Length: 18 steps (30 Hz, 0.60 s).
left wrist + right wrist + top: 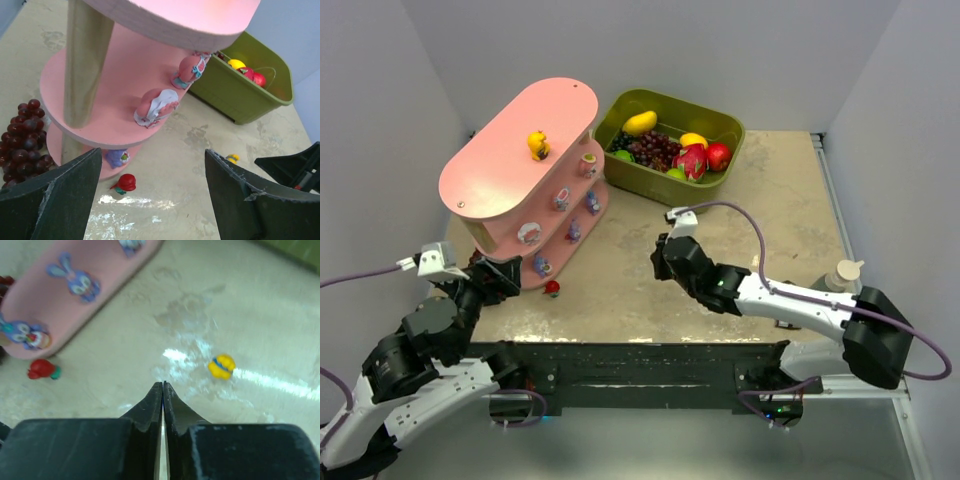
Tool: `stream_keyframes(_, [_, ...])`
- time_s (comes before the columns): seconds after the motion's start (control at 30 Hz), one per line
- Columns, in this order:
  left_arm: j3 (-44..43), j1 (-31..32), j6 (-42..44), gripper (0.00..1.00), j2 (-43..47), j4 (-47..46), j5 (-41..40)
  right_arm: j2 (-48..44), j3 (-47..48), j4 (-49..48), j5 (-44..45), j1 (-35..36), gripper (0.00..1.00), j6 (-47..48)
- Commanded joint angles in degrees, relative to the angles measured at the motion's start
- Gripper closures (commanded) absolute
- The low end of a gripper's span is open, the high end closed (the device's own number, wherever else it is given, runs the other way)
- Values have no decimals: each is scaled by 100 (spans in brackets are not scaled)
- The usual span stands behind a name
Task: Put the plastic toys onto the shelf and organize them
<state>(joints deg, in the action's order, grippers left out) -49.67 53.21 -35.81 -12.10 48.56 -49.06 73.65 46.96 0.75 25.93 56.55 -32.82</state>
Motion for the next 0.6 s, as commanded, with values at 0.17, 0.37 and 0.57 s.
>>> stream_keyframes(0.17, [423,-4,-154,12,120,-434,344,738,-1180,-1332,648,180,74,-1841])
stream_keyframes(0.37, [388,-4,91,12,93,-575,257,1932,-452,-200,2406,1050,34,-3070])
stream_keyframes(0.57, [353,-4,197,12,94,-707,318,3892,1059,1399,3083,1165,31,-4399])
